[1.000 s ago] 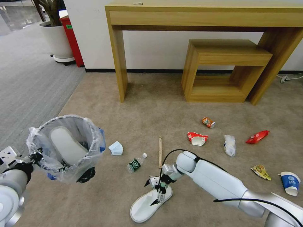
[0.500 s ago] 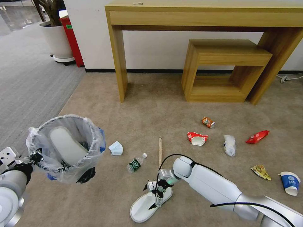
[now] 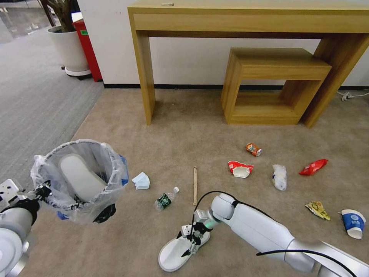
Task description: Pick up the trash bin and place the garbage on the floor into it.
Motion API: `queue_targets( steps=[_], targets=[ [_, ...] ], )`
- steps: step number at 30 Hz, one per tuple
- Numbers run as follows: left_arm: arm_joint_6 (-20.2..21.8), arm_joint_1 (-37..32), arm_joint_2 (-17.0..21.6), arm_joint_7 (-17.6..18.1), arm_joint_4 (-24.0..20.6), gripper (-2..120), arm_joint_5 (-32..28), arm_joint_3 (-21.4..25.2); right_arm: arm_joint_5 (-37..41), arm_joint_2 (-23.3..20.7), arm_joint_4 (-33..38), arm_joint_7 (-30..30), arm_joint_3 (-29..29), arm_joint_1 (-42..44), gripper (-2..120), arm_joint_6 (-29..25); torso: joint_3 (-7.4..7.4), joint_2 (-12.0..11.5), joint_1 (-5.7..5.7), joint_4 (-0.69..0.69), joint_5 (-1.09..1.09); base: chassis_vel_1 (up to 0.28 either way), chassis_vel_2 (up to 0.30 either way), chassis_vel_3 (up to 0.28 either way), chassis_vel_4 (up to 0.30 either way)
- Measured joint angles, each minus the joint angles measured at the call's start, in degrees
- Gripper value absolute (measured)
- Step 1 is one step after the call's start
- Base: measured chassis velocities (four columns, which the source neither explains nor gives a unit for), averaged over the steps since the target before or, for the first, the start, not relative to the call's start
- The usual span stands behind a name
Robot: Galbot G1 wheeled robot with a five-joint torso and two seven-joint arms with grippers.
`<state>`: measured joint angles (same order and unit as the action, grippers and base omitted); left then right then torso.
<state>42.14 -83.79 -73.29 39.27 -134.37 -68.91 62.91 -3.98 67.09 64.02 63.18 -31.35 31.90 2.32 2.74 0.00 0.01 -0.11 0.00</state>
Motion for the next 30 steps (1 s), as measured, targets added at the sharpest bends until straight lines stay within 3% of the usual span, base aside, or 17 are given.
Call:
queue_targets(
  steps=[15, 30],
  targets=[
    [0.0, 0.03, 0.03, 0.06, -0.18, 0, -0.14, -0.03, -0.1, -0.76, 0.0, -0.32, 0.59, 0.1, 0, 0.0, 0.0, 0.0, 0.0, 0.0, 0.0, 0.0, 0.0, 0.0, 0.0],
    [0.0, 0.0, 0.38, 0.04, 0.11, 0, -0.27, 0.01, 0.46, -2.43, 1.02, -2.16, 2.83, -0.39, 0, -0.19, 0.0, 0.0, 0.0, 0.0, 0.01, 0.0, 0.0, 0.0, 0.0]
  ],
)
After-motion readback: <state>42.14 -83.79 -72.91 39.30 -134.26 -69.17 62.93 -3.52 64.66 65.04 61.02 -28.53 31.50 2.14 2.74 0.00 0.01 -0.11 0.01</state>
